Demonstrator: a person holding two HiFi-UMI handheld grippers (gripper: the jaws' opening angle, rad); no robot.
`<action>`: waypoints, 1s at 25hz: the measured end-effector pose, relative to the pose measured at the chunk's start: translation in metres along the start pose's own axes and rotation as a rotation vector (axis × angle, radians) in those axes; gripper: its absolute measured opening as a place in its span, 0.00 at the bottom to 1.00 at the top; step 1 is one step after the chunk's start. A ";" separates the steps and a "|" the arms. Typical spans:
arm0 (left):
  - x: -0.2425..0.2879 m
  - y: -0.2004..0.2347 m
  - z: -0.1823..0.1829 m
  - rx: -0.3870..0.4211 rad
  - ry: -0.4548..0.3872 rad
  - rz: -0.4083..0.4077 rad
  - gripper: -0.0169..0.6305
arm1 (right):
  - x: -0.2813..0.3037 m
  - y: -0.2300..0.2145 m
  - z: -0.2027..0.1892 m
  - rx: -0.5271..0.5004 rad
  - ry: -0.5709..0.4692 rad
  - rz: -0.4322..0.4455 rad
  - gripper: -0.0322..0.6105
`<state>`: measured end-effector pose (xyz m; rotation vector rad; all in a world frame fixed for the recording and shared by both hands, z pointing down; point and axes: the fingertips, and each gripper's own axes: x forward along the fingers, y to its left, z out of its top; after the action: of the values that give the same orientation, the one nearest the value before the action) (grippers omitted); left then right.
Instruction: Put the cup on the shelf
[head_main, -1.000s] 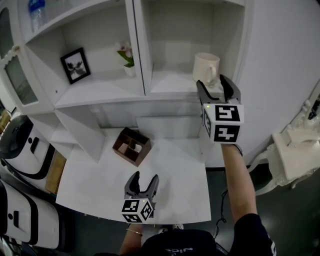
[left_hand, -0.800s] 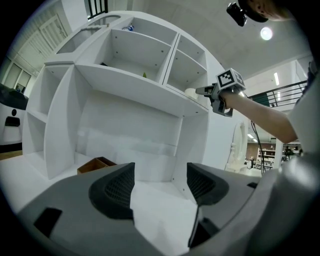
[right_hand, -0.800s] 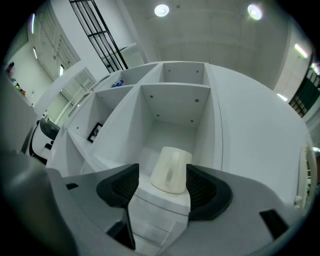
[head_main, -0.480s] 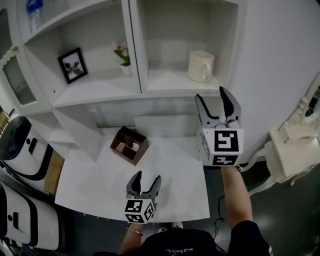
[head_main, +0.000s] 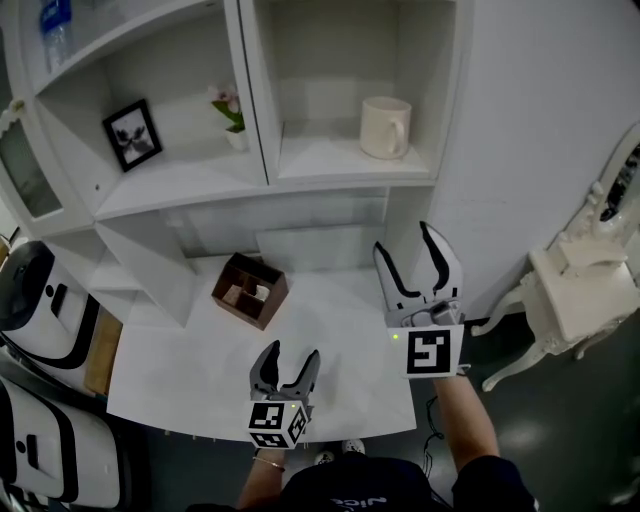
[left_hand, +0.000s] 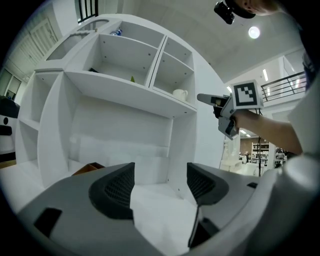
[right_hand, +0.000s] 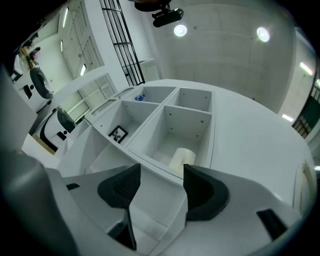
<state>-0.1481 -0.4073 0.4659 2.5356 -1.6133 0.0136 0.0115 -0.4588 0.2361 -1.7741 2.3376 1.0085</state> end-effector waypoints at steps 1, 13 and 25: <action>0.000 -0.001 0.001 0.003 -0.005 -0.001 0.51 | -0.006 0.003 -0.003 0.016 -0.002 0.001 0.47; -0.001 -0.016 -0.020 0.017 0.025 -0.041 0.51 | -0.072 0.051 -0.076 0.179 0.157 0.033 0.47; -0.016 -0.024 -0.075 0.017 0.084 -0.035 0.51 | -0.162 0.128 -0.168 0.318 0.463 0.099 0.47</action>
<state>-0.1282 -0.3735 0.5364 2.5391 -1.5439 0.1281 0.0133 -0.3902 0.4935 -1.9307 2.6690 0.2128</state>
